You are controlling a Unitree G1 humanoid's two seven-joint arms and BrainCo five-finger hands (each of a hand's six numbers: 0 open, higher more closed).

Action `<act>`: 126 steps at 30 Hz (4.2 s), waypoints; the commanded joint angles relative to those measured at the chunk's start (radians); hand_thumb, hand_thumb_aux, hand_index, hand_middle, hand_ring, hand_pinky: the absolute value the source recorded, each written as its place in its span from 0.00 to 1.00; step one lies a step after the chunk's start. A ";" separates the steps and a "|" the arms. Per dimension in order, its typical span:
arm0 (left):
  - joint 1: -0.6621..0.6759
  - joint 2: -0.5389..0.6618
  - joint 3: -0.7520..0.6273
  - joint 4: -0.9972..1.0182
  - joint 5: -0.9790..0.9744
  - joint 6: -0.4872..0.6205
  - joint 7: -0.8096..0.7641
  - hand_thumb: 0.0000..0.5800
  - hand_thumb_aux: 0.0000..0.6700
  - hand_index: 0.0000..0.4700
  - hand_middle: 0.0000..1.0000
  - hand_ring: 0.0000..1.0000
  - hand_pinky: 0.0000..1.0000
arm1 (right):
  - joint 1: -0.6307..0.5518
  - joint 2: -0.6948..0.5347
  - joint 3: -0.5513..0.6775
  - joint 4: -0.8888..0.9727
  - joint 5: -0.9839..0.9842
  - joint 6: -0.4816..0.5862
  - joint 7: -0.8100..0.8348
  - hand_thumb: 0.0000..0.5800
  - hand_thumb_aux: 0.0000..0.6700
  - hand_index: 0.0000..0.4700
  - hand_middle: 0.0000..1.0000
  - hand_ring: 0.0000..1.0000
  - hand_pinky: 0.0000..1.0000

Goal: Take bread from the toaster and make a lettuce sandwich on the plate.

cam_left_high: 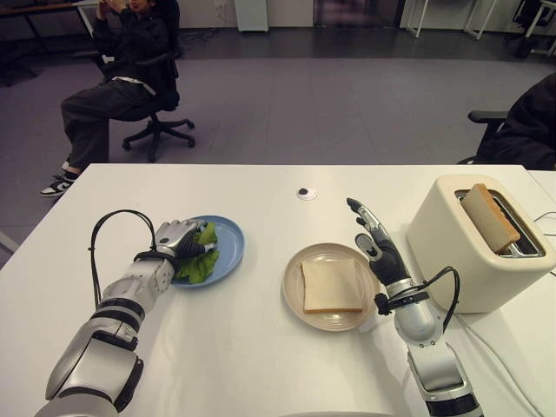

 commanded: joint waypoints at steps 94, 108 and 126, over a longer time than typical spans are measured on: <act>0.436 -0.466 0.495 -1.208 -0.823 0.222 -0.535 0.00 0.00 0.00 0.00 0.00 0.00 | -0.210 -0.216 -0.538 -0.282 0.073 0.160 0.075 0.00 0.00 0.00 0.00 0.00 0.00; 0.589 -0.493 0.561 -1.221 -0.883 0.176 -0.470 0.00 0.00 0.00 0.00 0.00 0.00 | 0.003 -0.604 -0.592 -0.032 -0.125 0.266 0.319 0.00 0.00 0.00 0.00 0.00 0.00; 0.605 -0.481 0.547 -1.285 -0.855 0.170 -0.445 0.00 0.00 0.00 0.00 0.00 0.00 | -0.079 -0.586 -0.547 -0.066 -0.155 0.279 0.249 1.00 1.00 1.00 0.00 0.00 0.00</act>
